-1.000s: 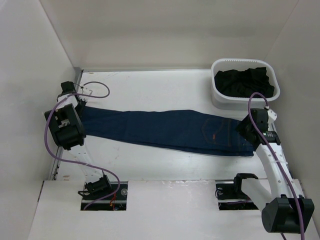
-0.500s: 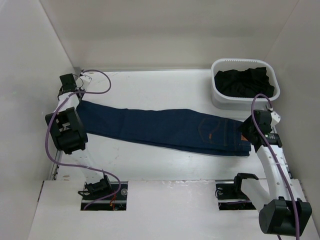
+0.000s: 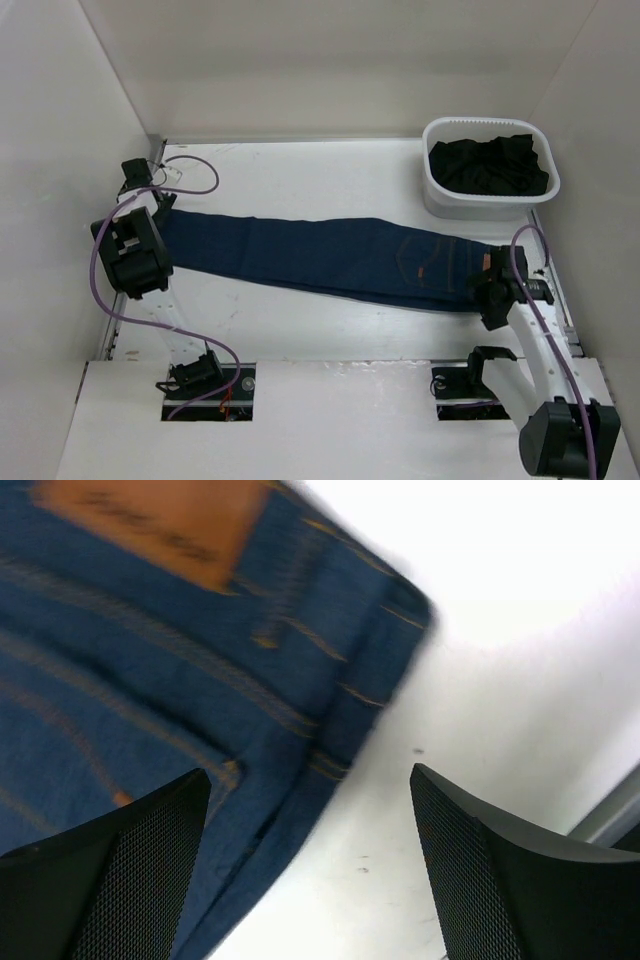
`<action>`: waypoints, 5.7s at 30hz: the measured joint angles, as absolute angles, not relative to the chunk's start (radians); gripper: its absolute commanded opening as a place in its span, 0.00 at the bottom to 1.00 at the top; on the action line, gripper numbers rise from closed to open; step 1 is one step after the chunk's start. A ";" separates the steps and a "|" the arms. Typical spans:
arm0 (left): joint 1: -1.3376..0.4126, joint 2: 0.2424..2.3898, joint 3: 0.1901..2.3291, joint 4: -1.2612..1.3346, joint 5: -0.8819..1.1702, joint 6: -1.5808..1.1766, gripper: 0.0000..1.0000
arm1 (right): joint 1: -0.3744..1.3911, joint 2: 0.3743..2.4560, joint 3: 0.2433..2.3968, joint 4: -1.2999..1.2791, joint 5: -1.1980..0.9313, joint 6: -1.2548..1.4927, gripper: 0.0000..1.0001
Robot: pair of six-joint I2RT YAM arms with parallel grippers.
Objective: Fold and stack the trousers
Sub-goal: Fold the trousers
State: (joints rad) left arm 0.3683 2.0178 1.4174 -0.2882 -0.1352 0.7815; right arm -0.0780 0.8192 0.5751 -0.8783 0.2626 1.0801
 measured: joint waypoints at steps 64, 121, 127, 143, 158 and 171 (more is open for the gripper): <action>0.322 1.966 1.365 -0.552 -0.078 0.690 0.44 | 0.843 1.193 1.169 -0.540 0.612 0.308 0.00; 0.242 1.856 1.509 -0.651 -0.043 0.680 0.57 | 1.027 1.446 1.029 -0.152 0.307 0.603 0.72; -0.006 1.695 1.513 -0.729 0.044 0.668 0.56 | 0.897 1.133 0.598 -0.169 0.418 0.991 0.73; -0.342 1.770 1.328 -0.836 0.352 0.550 0.48 | 0.583 1.198 0.360 0.162 0.185 1.095 0.64; -0.318 1.864 1.302 -0.757 0.297 0.487 0.52 | 0.471 1.182 0.375 0.117 0.015 1.060 0.00; -0.120 1.822 1.319 -0.767 0.194 0.474 0.50 | 0.141 0.849 0.899 -0.704 0.027 0.587 0.00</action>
